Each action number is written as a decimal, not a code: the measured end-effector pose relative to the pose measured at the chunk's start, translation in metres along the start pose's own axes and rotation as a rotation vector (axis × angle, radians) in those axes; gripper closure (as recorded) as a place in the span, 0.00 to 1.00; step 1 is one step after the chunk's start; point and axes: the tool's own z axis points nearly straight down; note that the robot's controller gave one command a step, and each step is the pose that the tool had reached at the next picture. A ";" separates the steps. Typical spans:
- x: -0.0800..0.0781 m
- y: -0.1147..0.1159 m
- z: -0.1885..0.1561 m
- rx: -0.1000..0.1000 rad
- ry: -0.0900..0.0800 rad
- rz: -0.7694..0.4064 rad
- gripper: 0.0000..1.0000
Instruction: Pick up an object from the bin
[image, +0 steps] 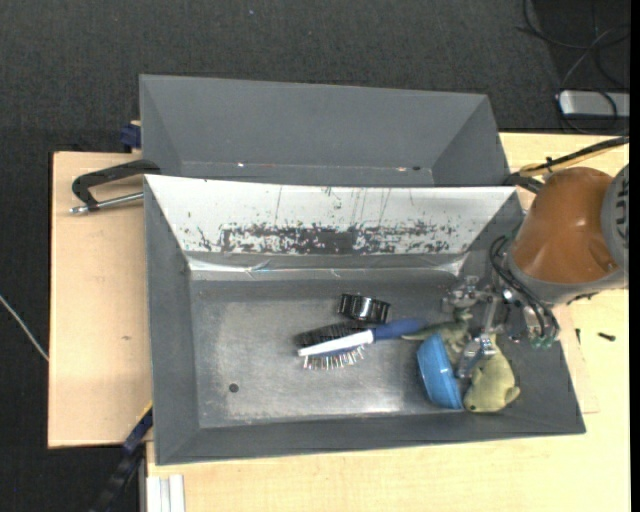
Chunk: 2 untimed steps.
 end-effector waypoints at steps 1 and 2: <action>-0.001 0.002 -0.003 0.000 -0.002 -0.006 1.00; -0.019 0.009 -0.043 0.002 -0.006 -0.294 1.00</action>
Offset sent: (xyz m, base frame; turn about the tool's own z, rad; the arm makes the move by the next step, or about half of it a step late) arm 0.0000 0.0000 0.0000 0.0000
